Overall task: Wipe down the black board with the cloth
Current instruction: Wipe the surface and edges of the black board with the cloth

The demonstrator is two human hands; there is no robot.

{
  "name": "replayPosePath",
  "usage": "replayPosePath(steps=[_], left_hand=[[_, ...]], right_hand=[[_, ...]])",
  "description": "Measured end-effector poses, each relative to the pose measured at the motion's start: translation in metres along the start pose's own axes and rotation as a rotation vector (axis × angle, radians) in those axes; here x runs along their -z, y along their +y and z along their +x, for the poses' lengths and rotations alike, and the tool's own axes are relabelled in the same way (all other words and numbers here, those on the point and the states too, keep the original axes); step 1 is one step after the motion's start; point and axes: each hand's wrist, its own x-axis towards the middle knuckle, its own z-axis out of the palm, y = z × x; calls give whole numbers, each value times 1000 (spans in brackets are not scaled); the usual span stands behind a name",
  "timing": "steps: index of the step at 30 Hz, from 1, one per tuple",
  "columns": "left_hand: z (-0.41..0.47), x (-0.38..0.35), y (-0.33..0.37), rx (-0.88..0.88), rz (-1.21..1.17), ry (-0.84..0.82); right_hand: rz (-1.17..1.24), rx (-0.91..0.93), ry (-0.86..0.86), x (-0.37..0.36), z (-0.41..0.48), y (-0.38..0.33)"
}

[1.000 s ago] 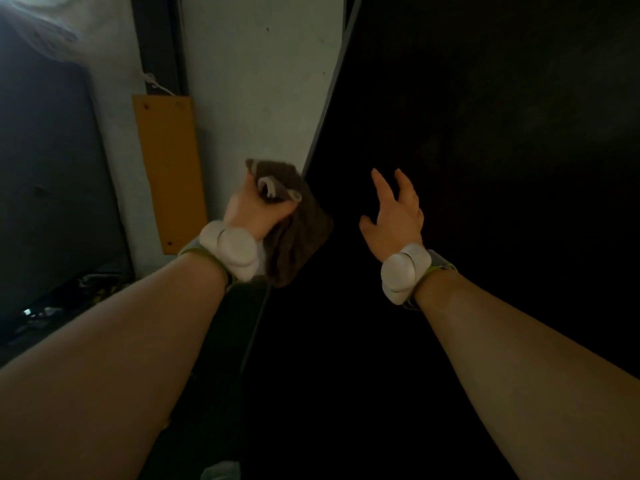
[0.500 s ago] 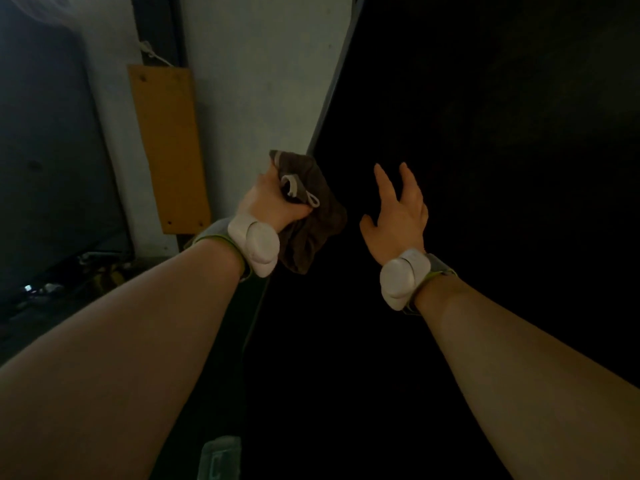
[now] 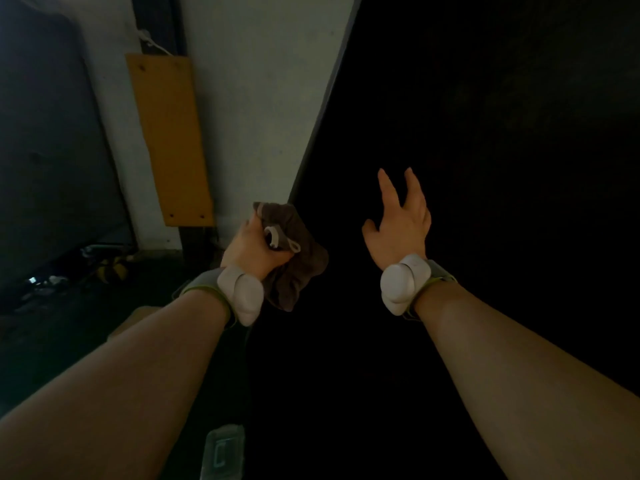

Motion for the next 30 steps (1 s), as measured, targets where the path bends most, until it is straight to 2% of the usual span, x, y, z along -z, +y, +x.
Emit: replayPosePath(steps=[5, 8, 9, 10, 11, 12, 13, 19, 25, 30], left_hand=[[-7, 1, -19, 112, 117, -79], [3, 20, -2, 43, 14, -153], [7, 26, 7, 6, -106, -104], [12, 31, 16, 33, -234, 39], [16, 34, 28, -1, -262, 186], [20, 33, 37, -69, -167, 285], [26, 31, 44, -136, -128, 312], [30, 15, 43, -131, 25, 76], [6, -8, -24, -5, -10, 33], [-17, -20, -97, 132, 54, -113]], right_hand=[[2, -11, -30, -2, -9, -2], [15, -4, -26, -1, -10, -5], [18, 2, -18, 1, -9, -6], [19, 6, -10, 2, -8, -6], [20, 10, -1, 3, -6, -7], [23, 15, 5, 4, -4, -8], [26, 18, 11, 3, -3, -10], [25, 25, 64, -4, 0, -15], [9, 40, 78, -25, -7, -20], [4, 29, 111, -35, -14, -14]])
